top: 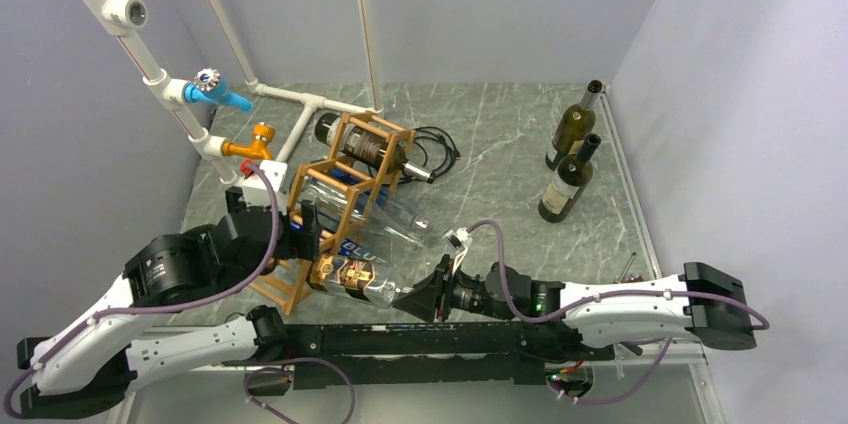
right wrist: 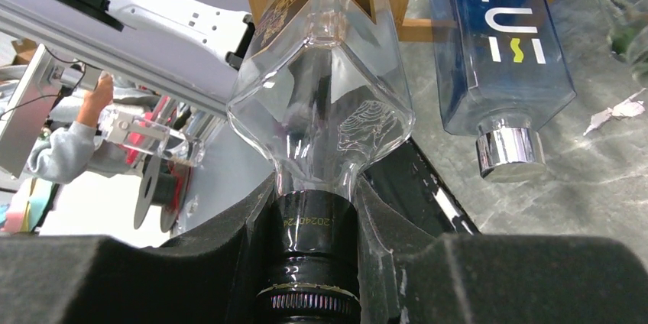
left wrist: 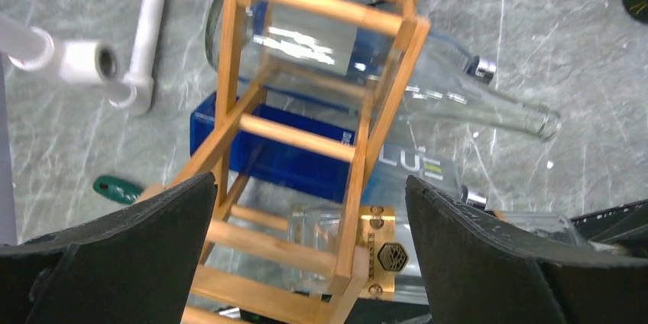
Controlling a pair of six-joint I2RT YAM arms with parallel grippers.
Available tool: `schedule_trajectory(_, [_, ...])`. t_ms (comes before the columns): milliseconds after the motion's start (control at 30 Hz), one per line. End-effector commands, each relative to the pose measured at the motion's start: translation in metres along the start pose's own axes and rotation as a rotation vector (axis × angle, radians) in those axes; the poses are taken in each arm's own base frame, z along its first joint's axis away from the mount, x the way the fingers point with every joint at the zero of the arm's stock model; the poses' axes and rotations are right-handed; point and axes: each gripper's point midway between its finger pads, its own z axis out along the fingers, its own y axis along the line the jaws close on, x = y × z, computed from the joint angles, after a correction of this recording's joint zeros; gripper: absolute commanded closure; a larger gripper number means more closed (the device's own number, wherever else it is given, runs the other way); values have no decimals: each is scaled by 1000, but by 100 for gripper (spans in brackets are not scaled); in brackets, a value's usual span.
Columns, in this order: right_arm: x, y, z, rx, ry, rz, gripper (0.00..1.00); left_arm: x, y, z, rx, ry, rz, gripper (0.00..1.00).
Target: Put the wine bottle on the wine rack
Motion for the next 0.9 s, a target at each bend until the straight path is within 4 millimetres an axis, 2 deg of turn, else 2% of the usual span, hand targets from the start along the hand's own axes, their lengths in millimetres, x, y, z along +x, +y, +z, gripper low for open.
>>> schedule_trajectory(0, [-92,83,-5,-255,-364,87,100,32,3,-3,13,82,-95,0])
schedule_trajectory(67, [-90,75,2,-217,-368,85,100,44,-1,0,46,102,-91,1])
schedule_trajectory(100, [-90,72,4,-208,-376,87,100,50,-4,3,59,109,-88,5])
schedule_trajectory(167, [-89,70,9,-203,-381,87,100,60,-12,7,91,128,-94,16])
schedule_trajectory(333, [-82,70,26,-191,-357,79,100,73,-30,16,153,164,-97,36])
schedule_trajectory(500, [-74,67,40,-175,-329,84,100,81,-34,23,134,204,-65,53])
schedule_trajectory(667, [-61,57,53,-133,-297,123,100,87,-33,25,126,212,-63,61])
schedule_trajectory(767, [-46,48,64,-93,-237,112,100,87,-35,26,141,199,-78,64])
schedule_trajectory(867, [-28,46,73,-83,-145,40,100,88,-36,26,158,196,-72,72])
